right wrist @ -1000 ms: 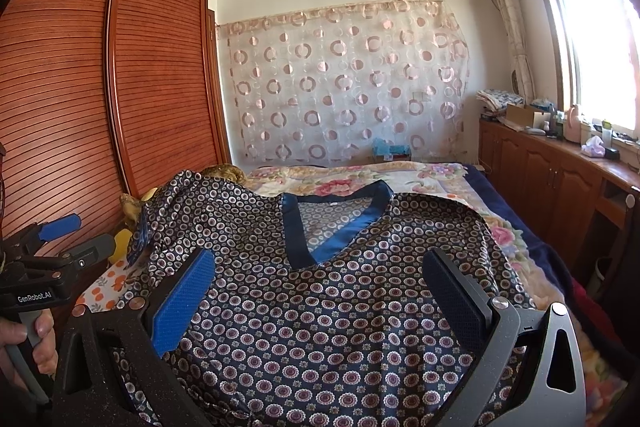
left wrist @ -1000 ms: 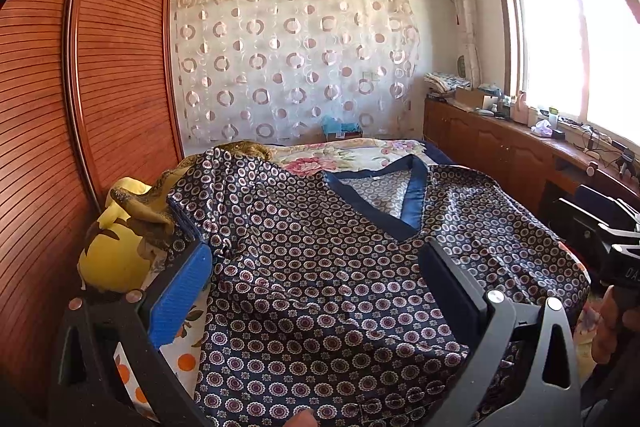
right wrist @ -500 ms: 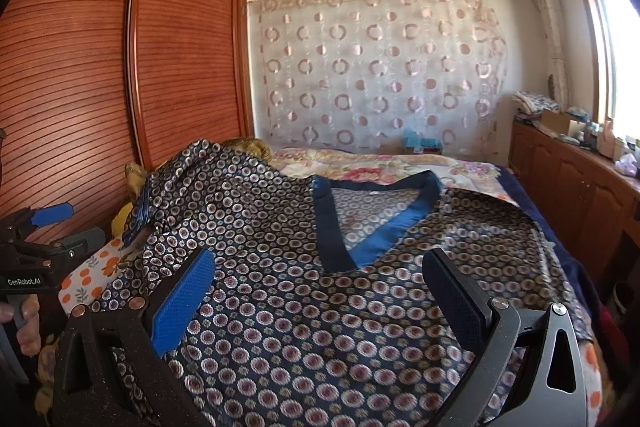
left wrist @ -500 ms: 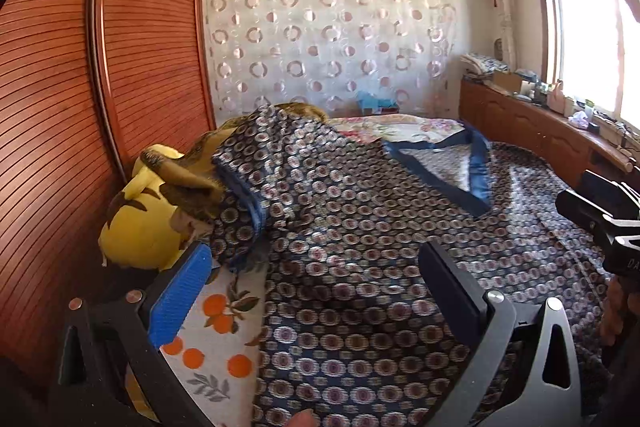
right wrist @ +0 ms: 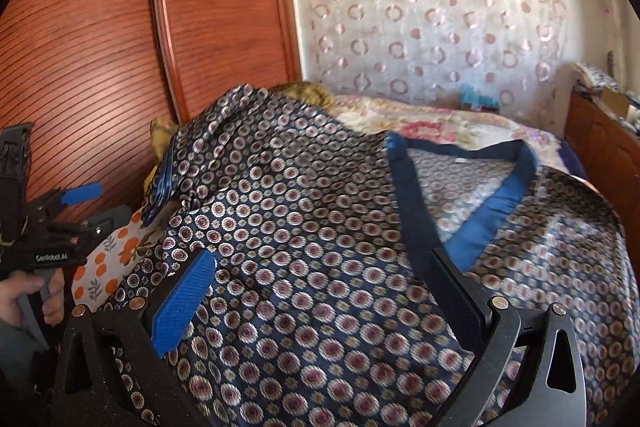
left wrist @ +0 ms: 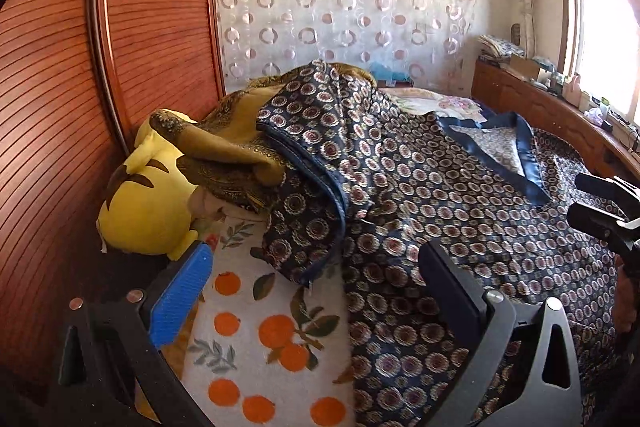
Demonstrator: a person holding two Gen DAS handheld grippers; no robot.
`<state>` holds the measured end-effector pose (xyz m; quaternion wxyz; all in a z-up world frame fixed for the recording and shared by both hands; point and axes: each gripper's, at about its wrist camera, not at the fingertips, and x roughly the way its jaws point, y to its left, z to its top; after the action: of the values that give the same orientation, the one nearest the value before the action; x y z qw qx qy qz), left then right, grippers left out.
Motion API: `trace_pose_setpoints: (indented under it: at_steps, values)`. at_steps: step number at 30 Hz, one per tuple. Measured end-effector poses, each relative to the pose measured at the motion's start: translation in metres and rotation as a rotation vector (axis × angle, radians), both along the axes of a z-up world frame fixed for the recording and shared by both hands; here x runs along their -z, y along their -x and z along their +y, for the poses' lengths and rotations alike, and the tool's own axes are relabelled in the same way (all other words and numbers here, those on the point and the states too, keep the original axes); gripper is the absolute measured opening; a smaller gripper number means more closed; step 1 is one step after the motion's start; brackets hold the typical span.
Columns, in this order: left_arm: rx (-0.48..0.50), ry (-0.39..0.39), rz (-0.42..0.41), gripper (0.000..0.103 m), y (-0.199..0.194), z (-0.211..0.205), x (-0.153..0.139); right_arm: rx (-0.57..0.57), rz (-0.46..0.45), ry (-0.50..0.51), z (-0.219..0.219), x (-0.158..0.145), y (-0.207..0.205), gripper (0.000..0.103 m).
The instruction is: Fold small clothes
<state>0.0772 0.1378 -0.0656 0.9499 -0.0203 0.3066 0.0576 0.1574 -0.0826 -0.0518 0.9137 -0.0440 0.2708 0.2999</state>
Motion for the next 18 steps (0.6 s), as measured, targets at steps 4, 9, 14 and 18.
trace_pose_setpoints:
  at_steps: [4,9,14,18]
  values:
    - [0.052,0.041,0.023,0.086,-0.011,0.003,0.004,-0.027,0.025,0.031,0.013,0.002,-0.019,0.103]
    - [0.12,0.063,0.074,0.05,-0.028,-0.001,0.014,-0.034,0.032,0.044,0.012,0.001,-0.02,0.102]
    - [0.144,0.088,0.097,0.038,-0.049,0.0,0.015,-0.038,-0.001,0.058,0.019,-0.001,-0.018,0.102]
    - [0.14,0.128,0.108,0.022,-0.059,0.007,0.014,-0.039,-0.004,0.057,0.018,0.0,-0.013,0.102]
